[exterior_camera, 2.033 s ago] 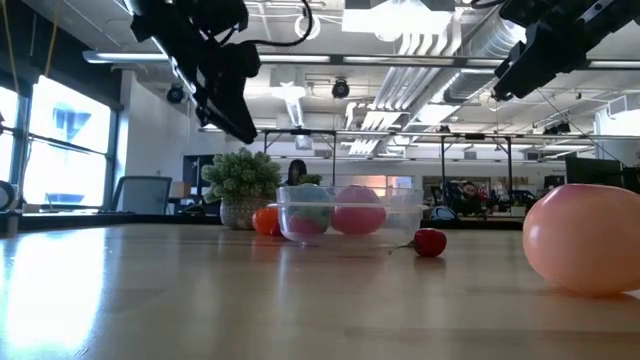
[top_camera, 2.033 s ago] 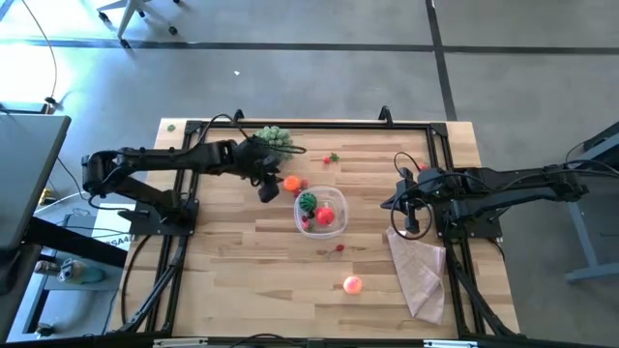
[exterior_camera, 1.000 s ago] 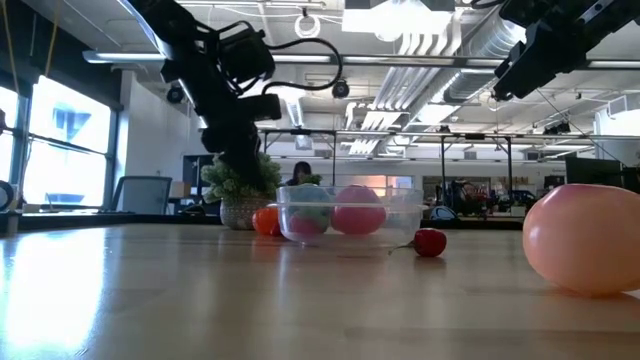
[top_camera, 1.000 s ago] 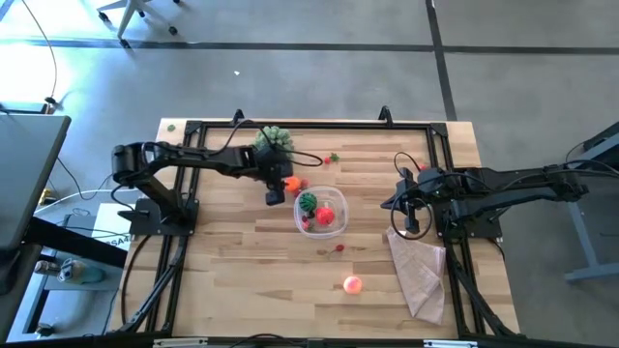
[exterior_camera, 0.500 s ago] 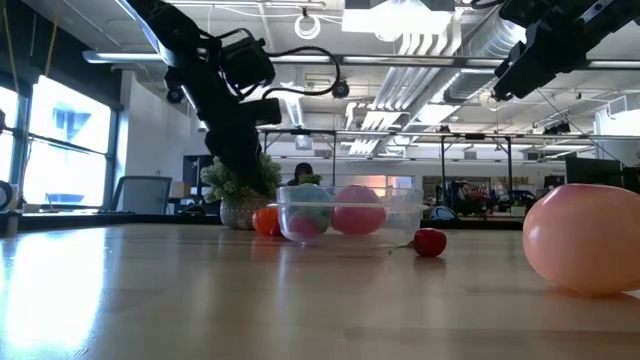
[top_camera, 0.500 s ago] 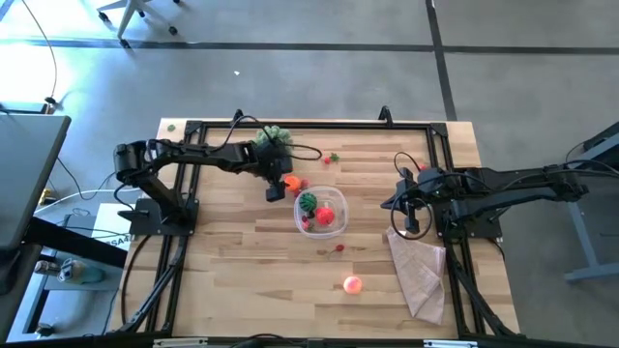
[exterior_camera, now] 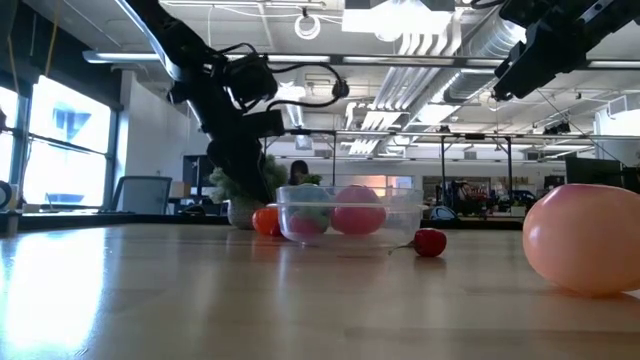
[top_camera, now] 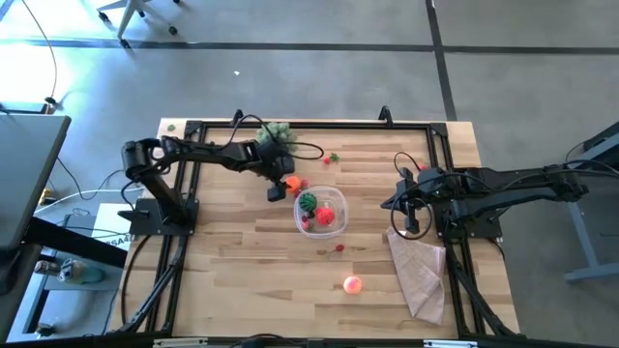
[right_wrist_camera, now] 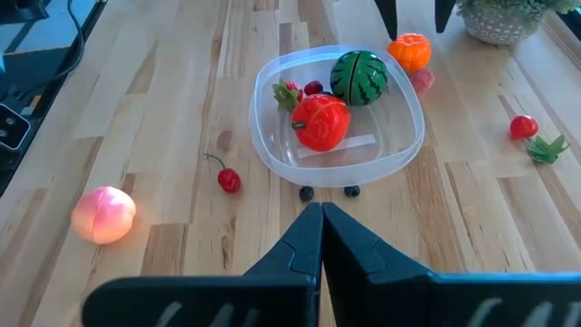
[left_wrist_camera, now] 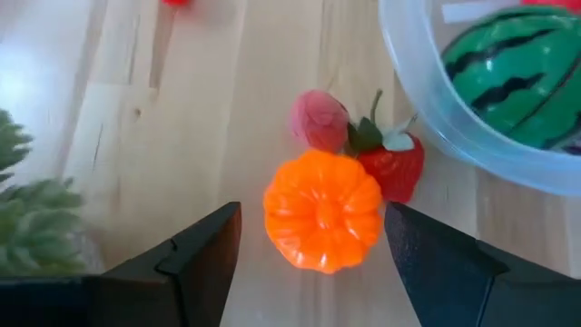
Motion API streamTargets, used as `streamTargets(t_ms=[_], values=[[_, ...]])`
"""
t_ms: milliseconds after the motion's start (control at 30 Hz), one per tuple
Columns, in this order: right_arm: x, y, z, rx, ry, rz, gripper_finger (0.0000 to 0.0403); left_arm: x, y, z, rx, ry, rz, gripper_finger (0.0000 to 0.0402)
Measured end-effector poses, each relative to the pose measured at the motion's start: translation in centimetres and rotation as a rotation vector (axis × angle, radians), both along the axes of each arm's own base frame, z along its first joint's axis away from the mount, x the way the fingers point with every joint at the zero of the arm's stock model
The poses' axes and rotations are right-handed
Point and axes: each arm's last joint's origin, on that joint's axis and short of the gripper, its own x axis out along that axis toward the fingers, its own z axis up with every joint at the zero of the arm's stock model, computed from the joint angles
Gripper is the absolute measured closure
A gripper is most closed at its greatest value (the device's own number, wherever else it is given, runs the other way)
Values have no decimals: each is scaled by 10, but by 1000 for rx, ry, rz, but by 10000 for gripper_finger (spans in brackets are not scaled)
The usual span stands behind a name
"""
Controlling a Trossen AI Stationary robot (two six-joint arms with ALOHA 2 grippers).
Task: Pick and placing Produce into tupperware
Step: Put the pumpkin into the transparent container
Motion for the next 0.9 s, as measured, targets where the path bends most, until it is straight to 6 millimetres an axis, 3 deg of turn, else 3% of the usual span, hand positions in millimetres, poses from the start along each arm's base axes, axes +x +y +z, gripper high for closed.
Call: streamTargets(t_ms=[167,900], values=[[0,0,0,0,0,0,403,3,1,-11,-9,24,-4,141],[0,0,0,0,1,0,403,9,5,-22,-1,10,-18,139]])
